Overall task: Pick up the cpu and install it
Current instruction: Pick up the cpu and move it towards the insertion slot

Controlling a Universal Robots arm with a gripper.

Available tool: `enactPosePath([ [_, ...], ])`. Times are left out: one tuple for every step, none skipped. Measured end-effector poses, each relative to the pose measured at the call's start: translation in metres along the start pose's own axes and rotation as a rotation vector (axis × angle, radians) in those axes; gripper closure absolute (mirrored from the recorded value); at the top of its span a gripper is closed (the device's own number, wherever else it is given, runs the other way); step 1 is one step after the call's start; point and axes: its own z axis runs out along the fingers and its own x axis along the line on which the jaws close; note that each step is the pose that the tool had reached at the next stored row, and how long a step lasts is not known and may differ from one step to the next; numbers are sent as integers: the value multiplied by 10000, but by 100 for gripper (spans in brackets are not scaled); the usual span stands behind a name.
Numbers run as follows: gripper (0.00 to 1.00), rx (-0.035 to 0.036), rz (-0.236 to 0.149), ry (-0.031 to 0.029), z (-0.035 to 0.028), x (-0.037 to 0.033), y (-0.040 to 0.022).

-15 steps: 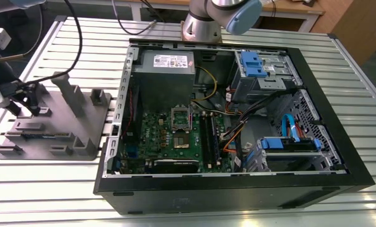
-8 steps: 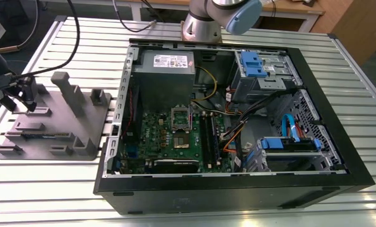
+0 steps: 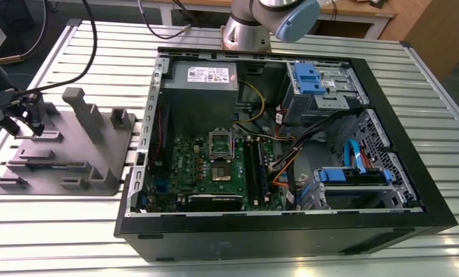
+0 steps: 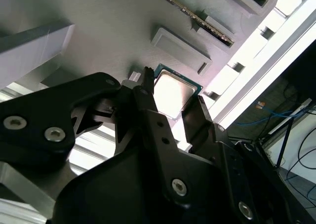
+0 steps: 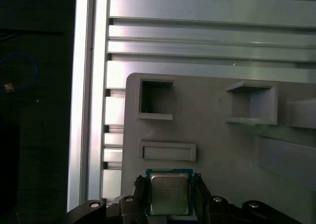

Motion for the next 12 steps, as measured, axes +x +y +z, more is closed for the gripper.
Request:
enactPosePath([
  [53,0,0,0,0,0,0],
  [53,0,-1,0,0,0,0],
  [53,-1,0,-1,0,0,0],
  [53,0,-1,0,-1,0,0],
  [53,0,-1,0,-1,0,0],
  [53,0,-1,1,-2,0,0],
  [53,2,0,5,-9,0,0],
  [53,3,0,5,-22,0,0],
  [53,1,-1,1,-36,-1,1],
  [53,0,0,1,-58,-2,2],
  [53,-1,0,1,-83,-2,3],
  [53,-2,0,0,-113,-3,4],
])
